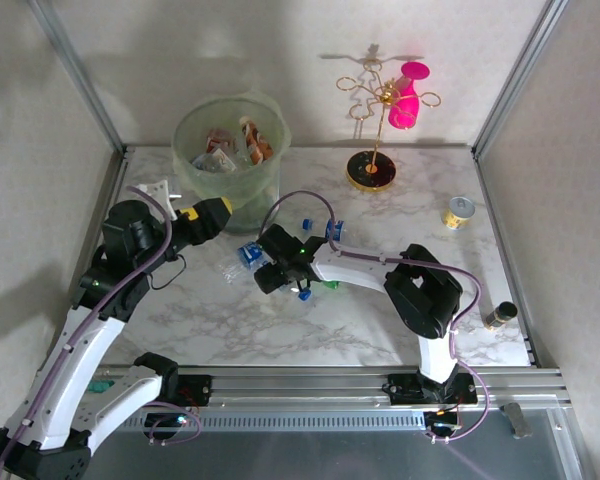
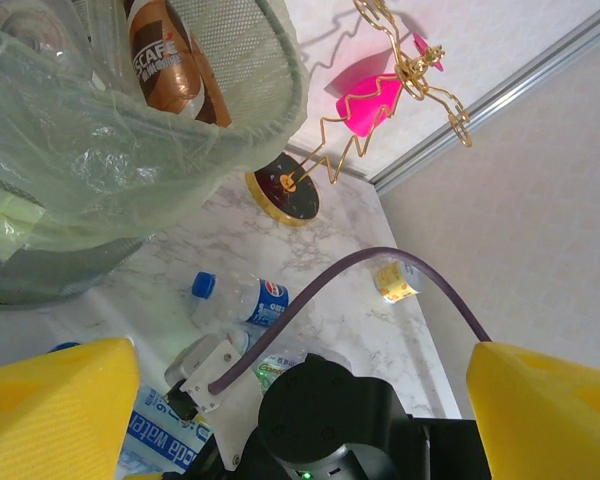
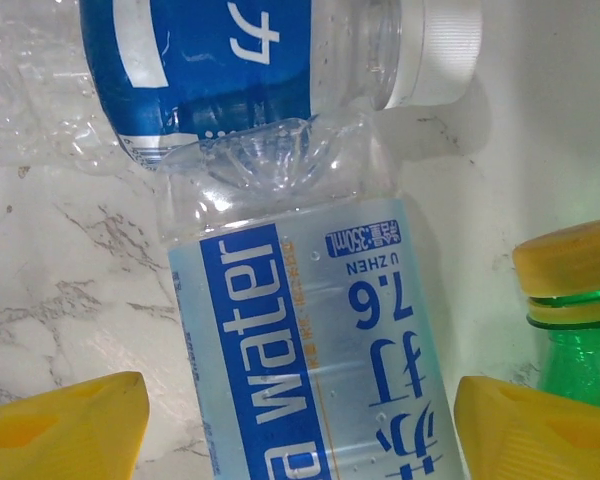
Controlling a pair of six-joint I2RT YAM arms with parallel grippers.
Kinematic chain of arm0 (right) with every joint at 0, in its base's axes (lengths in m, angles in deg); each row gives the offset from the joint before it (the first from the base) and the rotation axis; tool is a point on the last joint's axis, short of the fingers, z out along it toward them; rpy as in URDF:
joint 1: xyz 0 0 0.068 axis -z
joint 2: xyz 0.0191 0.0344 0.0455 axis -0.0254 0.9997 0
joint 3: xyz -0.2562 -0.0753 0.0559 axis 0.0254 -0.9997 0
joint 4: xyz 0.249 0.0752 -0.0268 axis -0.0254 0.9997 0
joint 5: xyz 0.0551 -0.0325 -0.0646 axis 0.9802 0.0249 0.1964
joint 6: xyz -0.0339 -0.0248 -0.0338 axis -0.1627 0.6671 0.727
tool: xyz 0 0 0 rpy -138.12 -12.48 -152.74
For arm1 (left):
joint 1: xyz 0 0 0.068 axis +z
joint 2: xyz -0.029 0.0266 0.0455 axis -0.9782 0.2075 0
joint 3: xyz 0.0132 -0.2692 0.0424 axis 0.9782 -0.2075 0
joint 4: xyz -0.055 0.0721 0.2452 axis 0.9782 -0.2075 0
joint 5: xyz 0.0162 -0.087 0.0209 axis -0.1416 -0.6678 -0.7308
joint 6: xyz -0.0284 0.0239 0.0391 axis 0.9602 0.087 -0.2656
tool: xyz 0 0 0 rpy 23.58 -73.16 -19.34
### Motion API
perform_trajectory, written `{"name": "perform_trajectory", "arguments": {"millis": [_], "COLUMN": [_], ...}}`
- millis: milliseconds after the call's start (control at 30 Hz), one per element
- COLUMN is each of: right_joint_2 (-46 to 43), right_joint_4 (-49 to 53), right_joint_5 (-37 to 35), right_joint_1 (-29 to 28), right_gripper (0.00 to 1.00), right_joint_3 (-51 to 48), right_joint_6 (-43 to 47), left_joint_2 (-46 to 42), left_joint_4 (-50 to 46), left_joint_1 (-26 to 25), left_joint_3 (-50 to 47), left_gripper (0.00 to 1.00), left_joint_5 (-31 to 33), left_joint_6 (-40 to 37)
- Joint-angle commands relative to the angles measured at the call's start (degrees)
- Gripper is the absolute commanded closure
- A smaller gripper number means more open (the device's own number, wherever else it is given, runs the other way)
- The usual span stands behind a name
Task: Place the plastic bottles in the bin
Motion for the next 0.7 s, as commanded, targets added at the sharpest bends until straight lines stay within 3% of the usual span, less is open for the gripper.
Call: {"name": "perform_trajectory", "arguments": {"millis": [0,167,433,667], "right_joint_2": [1.58,1.41,-3.67,-12.82], "right_joint_4": [0.48,-0.27,-1.45,-0.32], "right_joint_5": [-2.5,-3.4,-3.82,-4.12], "right_joint_1": [-0.33,-1.09,-2.74,-3.38], "right_gripper": [0.21,0.22,0.46,0.49], "right_joint_3": [-1.61,-3.77,-4.91,-6.06], "right_joint_6": [0.35,0.16,0.56,0.35], "left_joint_2": [-0.09,0.0,1.22,1.71], "left_joint_4": [1.76,1.86,2.17,1.65], "left_joint_1": [-0.29,-0.33,-0.38,-0.45], "left_joint_3": [-0.65,-0.92,-0.34,1.02], "left_gripper": [0.15,0.15,0.15,0.15], "left_joint_5": [-1.5,-1.36,-1.71,-1.14], "left_joint_6": [-0.25,-0.03,0.18,0.87]}}
